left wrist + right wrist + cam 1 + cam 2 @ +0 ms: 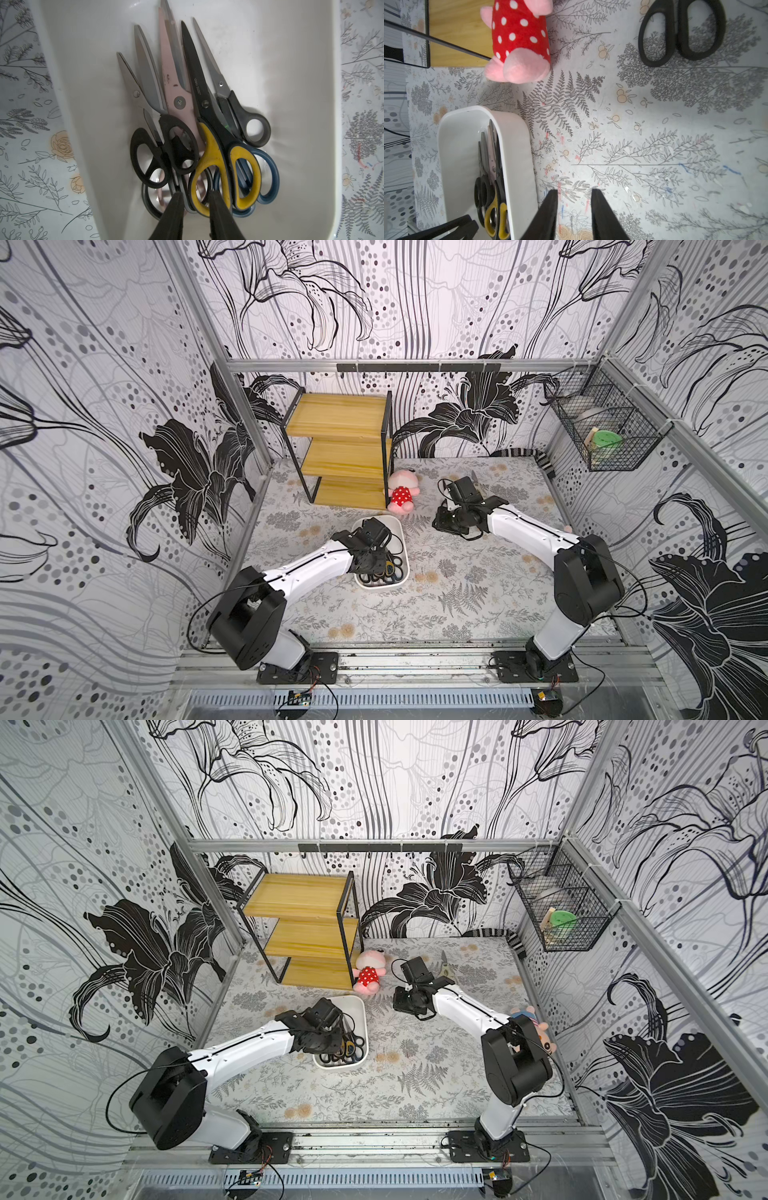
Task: Take the scissors out of the storage box
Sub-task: Pick up the scissors from the storage box.
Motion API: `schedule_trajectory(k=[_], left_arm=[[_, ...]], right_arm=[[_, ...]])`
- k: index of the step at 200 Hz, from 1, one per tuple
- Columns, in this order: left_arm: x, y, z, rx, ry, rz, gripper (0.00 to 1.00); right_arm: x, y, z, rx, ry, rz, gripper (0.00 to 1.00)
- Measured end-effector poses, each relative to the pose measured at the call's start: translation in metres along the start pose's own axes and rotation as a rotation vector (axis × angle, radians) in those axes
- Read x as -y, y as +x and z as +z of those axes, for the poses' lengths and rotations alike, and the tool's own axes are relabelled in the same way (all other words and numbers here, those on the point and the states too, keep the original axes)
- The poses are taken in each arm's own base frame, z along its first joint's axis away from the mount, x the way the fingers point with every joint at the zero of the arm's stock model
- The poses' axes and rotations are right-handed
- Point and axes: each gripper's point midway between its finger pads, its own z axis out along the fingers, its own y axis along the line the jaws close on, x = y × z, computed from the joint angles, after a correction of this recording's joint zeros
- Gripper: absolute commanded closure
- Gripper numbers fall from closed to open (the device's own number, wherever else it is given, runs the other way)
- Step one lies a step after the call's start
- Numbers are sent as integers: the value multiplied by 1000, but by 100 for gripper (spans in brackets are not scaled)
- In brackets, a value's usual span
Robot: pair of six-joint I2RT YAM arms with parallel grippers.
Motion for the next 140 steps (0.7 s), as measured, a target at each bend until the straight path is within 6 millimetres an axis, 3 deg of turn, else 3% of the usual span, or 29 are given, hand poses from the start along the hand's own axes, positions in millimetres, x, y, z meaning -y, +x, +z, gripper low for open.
schedule_trajectory(k=[73,140], left_arm=[[-3,8,8,-36,-26,-7,73],[1,11,21,-62,-24,-11,79]], right_arm=[[1,-1,0,6,7,0,68],[5,-4,0,21,29,0,68]])
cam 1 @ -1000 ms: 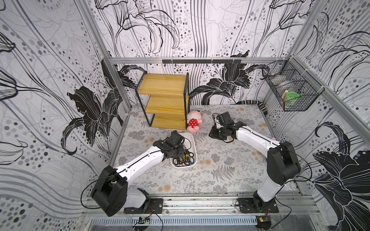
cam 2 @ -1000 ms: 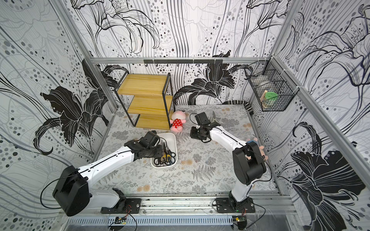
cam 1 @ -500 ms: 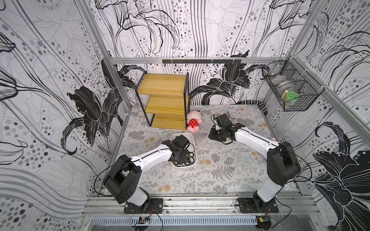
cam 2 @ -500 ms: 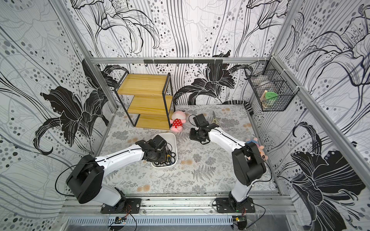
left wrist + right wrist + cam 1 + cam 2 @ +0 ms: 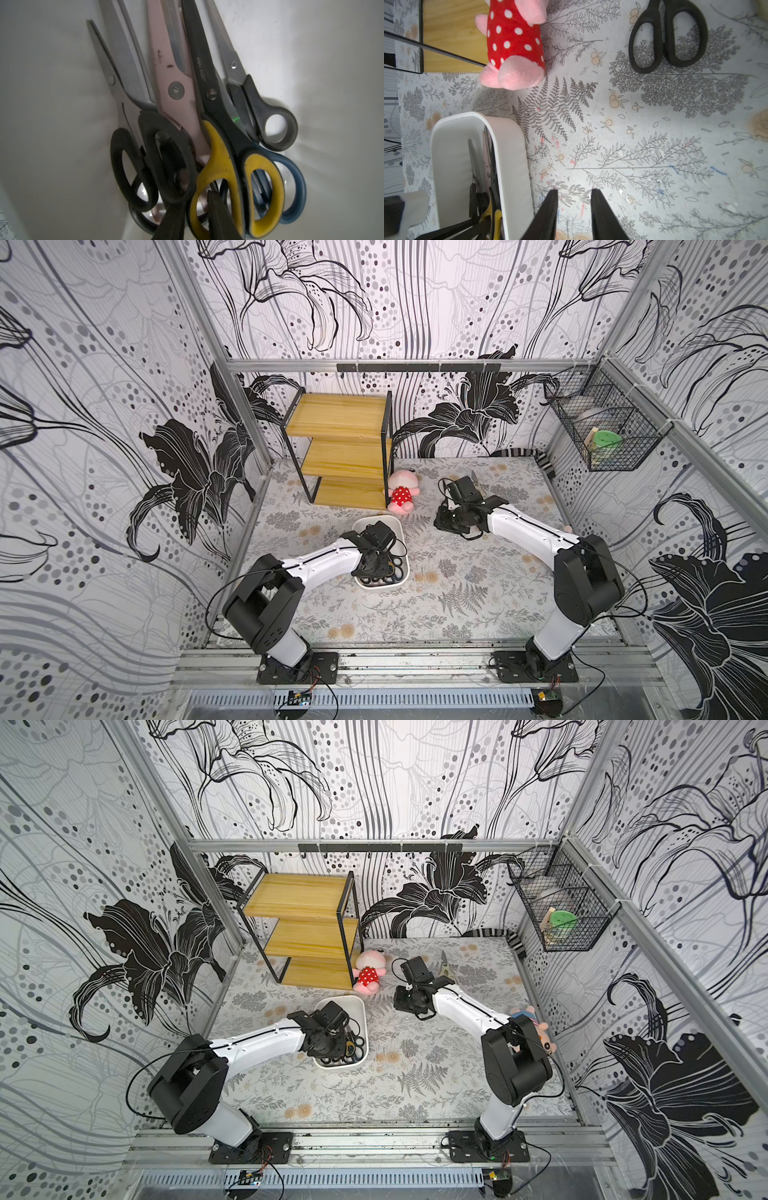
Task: Take the scissors out of the storage box
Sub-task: Pick up the scissors from the storage box.
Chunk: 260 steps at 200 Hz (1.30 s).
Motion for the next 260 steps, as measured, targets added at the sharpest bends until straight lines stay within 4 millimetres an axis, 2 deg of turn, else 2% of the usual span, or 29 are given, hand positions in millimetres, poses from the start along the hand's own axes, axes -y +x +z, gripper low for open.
schedule_trajectory(k=[42,64,112,167,185,215,242,260], left_arm=[[2,0,1,-3,8,-3,91],[2,0,1,-4,9,-3,100],[4,-3,-4,1,12,-4,100],[16,-22,-31,66,64,-12,100],[16,-25,-35,79,70,-18,100],[12,-33,-45,108,87,-50,100],[12,-44,-60,157,135,-87,100],[14,-51,-67,185,163,-102,100]], right_arm=[[1,-1,0,4,5,0,68],[2,-1,0,6,9,0,68],[2,-2,0,9,11,0,68],[-4,-1,0,3,-17,-6,67],[-19,-1,-1,-1,-88,-25,65],[-60,3,-5,-13,-267,-78,54],[-101,14,-14,-28,-418,-161,47],[-118,22,-17,-46,-487,-193,46]])
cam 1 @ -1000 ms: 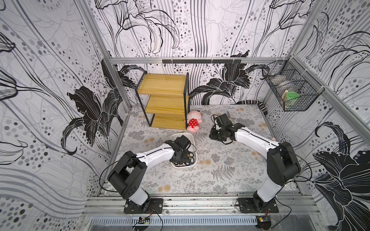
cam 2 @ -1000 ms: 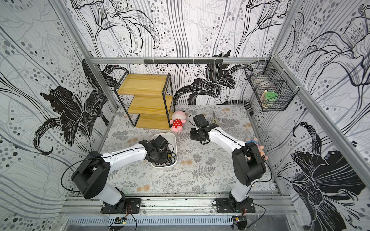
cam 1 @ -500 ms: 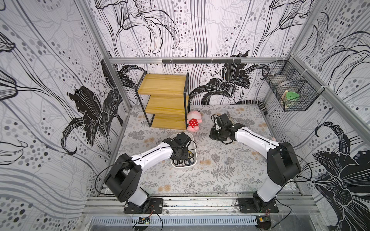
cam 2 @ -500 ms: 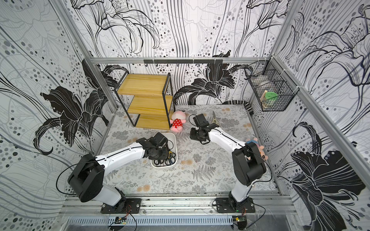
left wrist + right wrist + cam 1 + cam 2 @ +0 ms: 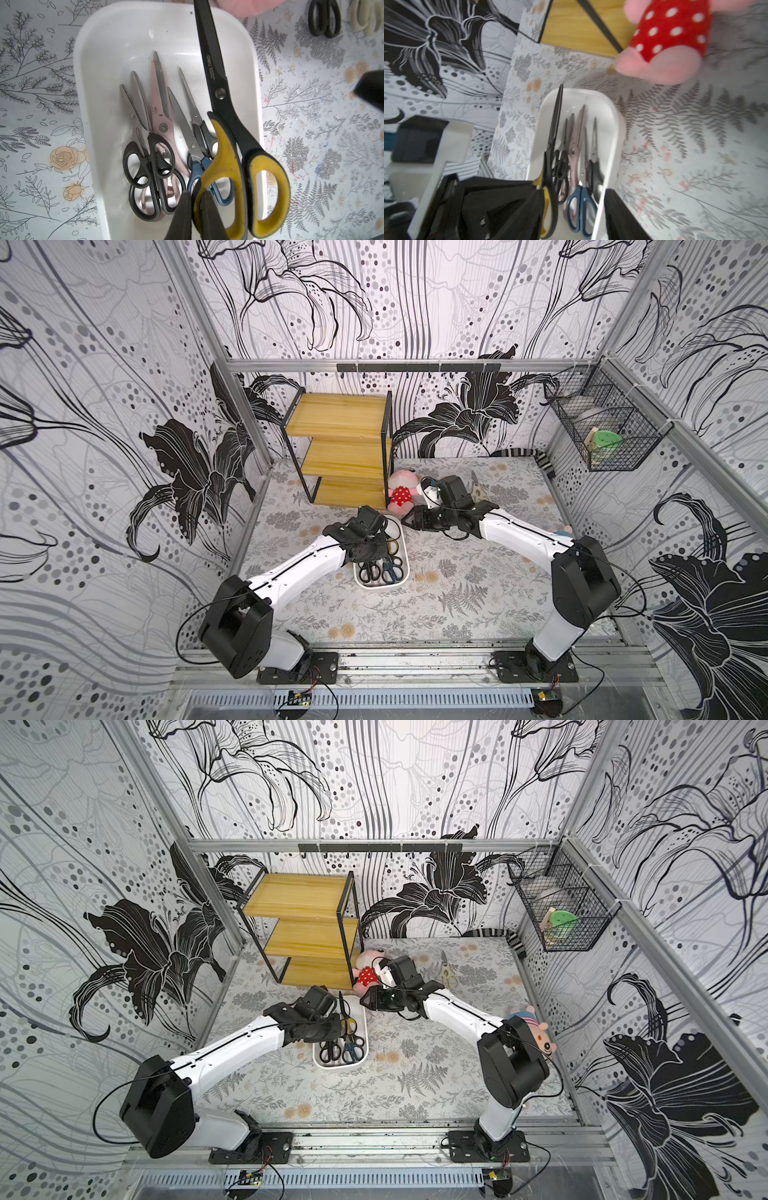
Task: Take the scissors out of the storage box
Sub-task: Pick up the scissors from the storage box.
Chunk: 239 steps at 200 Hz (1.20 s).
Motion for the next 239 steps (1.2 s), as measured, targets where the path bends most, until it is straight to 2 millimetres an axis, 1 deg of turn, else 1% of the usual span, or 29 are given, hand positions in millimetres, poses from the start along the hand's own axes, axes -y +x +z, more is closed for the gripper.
schedule_trajectory(k=[29,68,106,138,183,239], left_arm=[[2,-9,-2,24,26,-23,100],[6,-17,-3,42,62,-44,100],[10,-20,-4,54,80,-53,100],[12,-24,-8,70,94,-63,100],[13,-25,-8,72,100,-67,100],[15,-26,-8,76,105,-67,100]], right_arm=[[-8,3,3,-21,-53,-10,46],[-13,6,4,-39,-83,-19,49],[-11,11,10,-63,-98,-18,58],[-7,17,17,-92,-109,-7,61],[-13,17,16,-97,-141,-14,75],[-19,17,17,-103,-181,-19,79]])
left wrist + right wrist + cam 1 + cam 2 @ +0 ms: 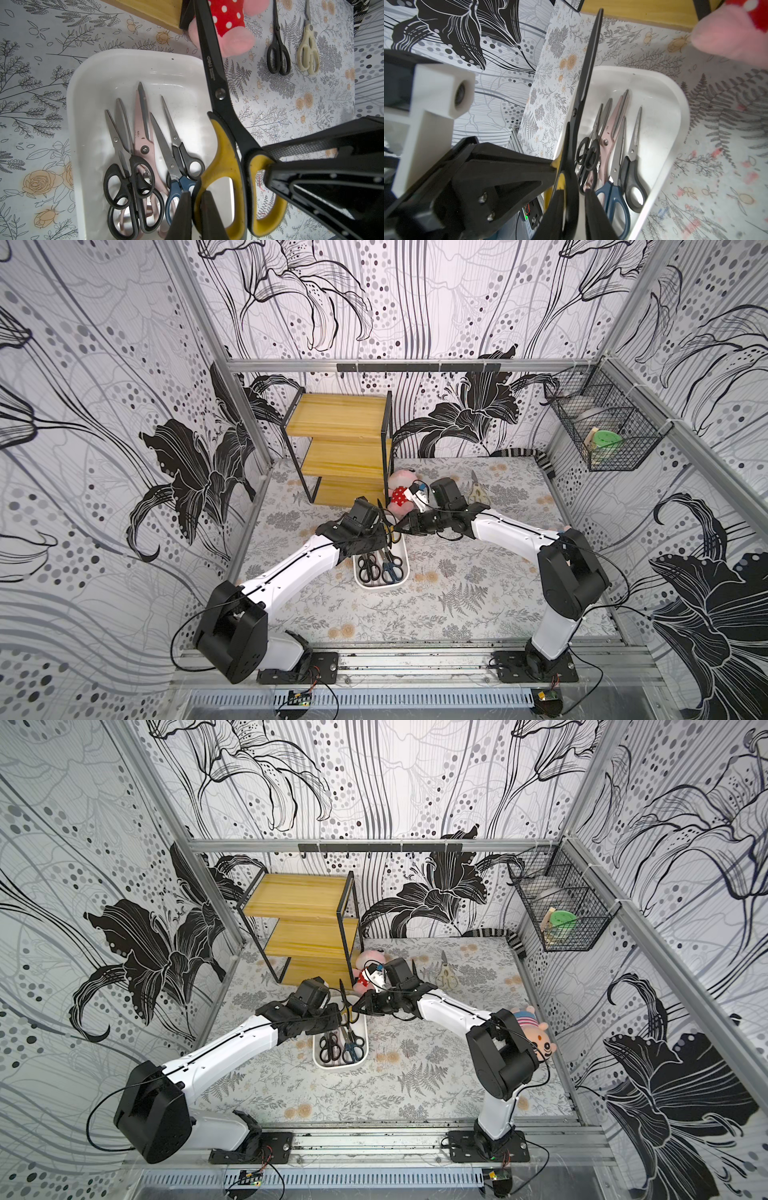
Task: Take the scissors out of the storage box
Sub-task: Pick up the scissors from the storage box, then place the scissors at the center of the board.
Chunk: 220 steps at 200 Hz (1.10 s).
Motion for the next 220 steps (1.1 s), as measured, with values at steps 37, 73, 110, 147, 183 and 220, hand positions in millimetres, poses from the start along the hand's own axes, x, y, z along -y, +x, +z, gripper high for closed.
schedule_trajectory(k=[37,73,110,147,183,220], left_arm=[[0,0,0,1,1,-2,79],[4,-3,0,11,19,-5,66],[5,-4,0,14,22,-7,50],[-6,-14,-4,43,-8,-25,49],[-19,-42,-27,150,5,-76,49],[-22,-51,-36,207,30,-94,49]], right_arm=[[2,3,1,-1,-1,6,87],[8,11,3,-17,11,25,90],[12,12,4,-17,27,32,91],[23,16,2,-27,77,34,91],[48,6,-15,3,143,69,91],[87,-21,-57,107,251,122,91]])
